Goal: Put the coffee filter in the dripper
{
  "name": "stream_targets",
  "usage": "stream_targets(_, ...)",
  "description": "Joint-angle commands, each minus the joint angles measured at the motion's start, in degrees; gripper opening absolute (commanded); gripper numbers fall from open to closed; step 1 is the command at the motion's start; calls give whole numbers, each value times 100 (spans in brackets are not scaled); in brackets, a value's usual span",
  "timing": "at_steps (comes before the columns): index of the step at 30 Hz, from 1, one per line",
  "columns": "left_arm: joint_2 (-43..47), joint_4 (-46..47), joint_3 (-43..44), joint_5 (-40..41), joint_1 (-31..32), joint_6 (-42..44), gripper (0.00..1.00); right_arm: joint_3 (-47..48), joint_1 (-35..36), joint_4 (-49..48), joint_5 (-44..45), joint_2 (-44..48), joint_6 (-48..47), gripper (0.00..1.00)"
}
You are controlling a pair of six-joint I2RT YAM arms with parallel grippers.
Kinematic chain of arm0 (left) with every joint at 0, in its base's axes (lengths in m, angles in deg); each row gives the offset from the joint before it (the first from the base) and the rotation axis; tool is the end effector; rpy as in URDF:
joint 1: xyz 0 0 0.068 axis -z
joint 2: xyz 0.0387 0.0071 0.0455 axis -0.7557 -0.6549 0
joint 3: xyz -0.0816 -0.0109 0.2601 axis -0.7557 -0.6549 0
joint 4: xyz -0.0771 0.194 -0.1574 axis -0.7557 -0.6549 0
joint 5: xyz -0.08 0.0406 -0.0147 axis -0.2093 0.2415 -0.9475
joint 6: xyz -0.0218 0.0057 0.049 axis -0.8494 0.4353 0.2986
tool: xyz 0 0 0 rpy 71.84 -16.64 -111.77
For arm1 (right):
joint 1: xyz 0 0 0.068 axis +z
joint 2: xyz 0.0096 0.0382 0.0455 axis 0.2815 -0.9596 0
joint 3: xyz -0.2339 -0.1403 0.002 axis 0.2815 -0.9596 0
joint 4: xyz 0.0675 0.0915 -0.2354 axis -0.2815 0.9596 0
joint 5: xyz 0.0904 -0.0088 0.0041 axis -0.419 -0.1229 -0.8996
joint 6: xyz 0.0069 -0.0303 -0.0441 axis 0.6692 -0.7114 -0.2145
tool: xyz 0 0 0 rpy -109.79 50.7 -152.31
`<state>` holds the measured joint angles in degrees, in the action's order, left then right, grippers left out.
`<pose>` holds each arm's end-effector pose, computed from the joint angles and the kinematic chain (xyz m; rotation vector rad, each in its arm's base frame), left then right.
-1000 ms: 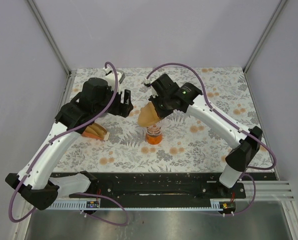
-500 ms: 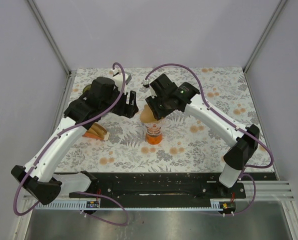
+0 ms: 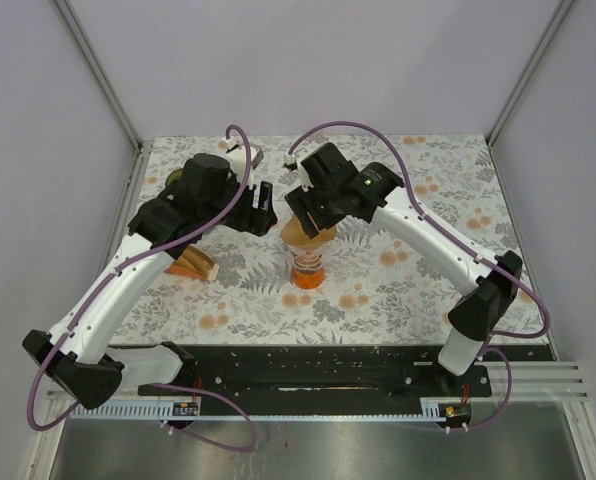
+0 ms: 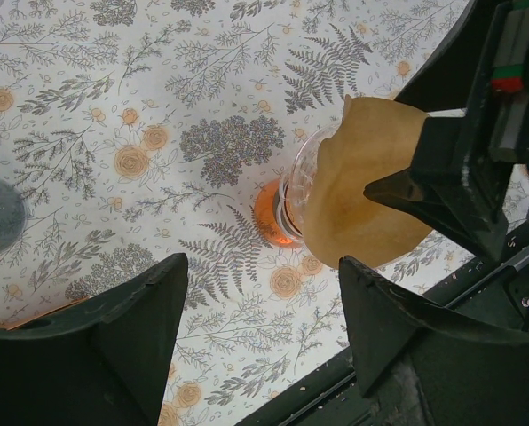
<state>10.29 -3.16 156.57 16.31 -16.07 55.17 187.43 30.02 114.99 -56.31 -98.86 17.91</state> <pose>0.2052 -0.1368 0.4071 0.4799 2.1733 -0.5129 0.2552 0.2640 0.3719 -0.8898 2.3372 0.2733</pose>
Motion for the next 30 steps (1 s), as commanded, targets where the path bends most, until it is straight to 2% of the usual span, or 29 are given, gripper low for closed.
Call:
stream_targets(1, 8, 251, 115, -6, 3, -5, 72, 412, -40, -172, 214, 419, -234, 73)
stream_targets(6, 8, 242, 132, 21, 3, 22, 72, 536, -40, -129, 258, 428, -287, 75)
stream_targets(8, 25, 216, 150, 82, -6, 57, 72, 580, -40, -137, 363, 454, -287, 71)
stream_targets(10, 52, 225, 132, 178, -6, 101, 72, 606, -49, -172, 285, 489, -287, 55)
stream_targets(12, 113, 242, 80, 336, -14, 188, 73, 493, -40, -277, -291, 480, -296, 38)
stream_targets(15, 271, 382, -131, 670, -41, 312, 75, 369, -40, -156, -1006, 297, -559, 20)
stream_targets(19, 403, 479, -359, 637, -233, 321, 77, 316, -40, 126, -928, -37, -533, 2)
stream_targets(20, 412, 480, -395, 549, -286, 303, 77, 264, -40, 135, -1007, -56, -525, 0)
stream_targets(30, 263, 699, -711, -198, -410, -136, 76, -448, -40, -453, -1421, -187, -358, 0)
